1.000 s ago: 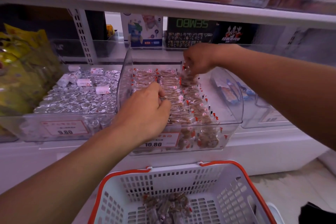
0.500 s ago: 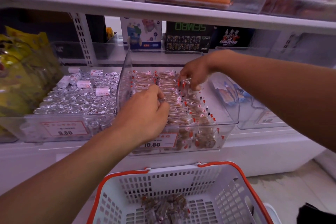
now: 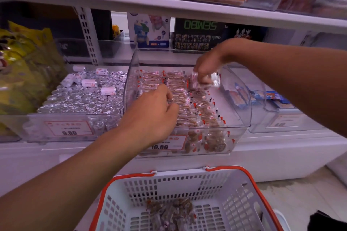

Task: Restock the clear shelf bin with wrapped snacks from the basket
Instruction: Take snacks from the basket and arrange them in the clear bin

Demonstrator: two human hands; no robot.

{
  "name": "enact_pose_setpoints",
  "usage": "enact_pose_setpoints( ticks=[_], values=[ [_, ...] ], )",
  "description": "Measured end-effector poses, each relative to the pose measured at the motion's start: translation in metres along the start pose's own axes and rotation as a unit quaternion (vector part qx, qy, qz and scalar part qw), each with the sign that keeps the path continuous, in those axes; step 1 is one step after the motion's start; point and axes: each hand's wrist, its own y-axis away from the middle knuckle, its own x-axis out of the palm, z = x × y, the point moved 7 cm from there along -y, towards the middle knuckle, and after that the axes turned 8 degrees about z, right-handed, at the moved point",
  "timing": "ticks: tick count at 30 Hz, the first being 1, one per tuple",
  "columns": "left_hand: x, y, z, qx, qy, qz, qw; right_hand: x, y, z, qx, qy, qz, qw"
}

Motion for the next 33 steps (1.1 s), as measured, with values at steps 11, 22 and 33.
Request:
enact_pose_setpoints(
  ticks=[11, 22, 33],
  values=[
    [0.001, 0.0, 0.001, -0.004, -0.01, 0.002, 1.0, 0.001, -0.001, 0.006, -0.012, -0.003, -0.041, 0.999],
    [0.001, 0.001, -0.001, 0.003, -0.024, 0.002, 1.0, -0.009, -0.006, 0.0, 0.039, 0.1, -0.192, 0.975],
    [0.002, 0.001, -0.001, 0.0, -0.033, 0.007, 0.999, 0.001, -0.018, 0.002, 0.061, 0.107, -0.126, 0.984]
  ],
)
